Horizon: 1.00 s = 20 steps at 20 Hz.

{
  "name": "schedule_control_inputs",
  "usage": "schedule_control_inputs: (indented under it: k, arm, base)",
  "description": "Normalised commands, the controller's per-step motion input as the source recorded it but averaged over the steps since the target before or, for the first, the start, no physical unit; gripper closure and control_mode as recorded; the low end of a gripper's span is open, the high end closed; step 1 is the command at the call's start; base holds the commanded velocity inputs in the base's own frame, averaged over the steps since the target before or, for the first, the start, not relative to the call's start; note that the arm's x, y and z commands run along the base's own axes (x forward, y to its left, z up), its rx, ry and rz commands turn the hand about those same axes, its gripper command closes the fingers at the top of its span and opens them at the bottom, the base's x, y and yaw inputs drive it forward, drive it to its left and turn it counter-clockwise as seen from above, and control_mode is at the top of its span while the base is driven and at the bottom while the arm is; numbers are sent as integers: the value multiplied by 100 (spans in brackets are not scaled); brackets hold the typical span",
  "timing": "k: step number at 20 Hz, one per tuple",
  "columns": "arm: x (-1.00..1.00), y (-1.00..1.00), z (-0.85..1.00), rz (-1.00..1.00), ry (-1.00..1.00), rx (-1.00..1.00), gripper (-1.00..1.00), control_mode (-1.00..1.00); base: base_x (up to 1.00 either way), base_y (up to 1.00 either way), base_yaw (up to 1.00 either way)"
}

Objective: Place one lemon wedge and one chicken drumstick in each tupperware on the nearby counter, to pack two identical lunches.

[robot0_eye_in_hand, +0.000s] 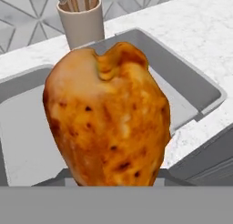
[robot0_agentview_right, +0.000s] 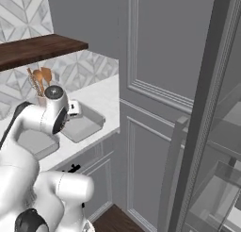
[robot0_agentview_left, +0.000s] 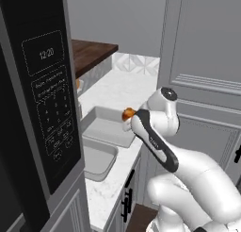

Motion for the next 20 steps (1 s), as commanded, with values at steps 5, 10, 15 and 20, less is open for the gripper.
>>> schedule_control_inputs:
  k: [5,10,15,20]
  arm:
    - [100,12,-35,0,8,-4,100,-100]
    - [87,8,-44,2,7,-1,100,-100]
    - [68,28,-44,1,2,-3,100,-100]
    - [63,29,-45,0,0,-5,100,-100]
  base:
    - [0,0,0]
    - [0,0,0]
    - [0,0,0]
    - [0,0,0]
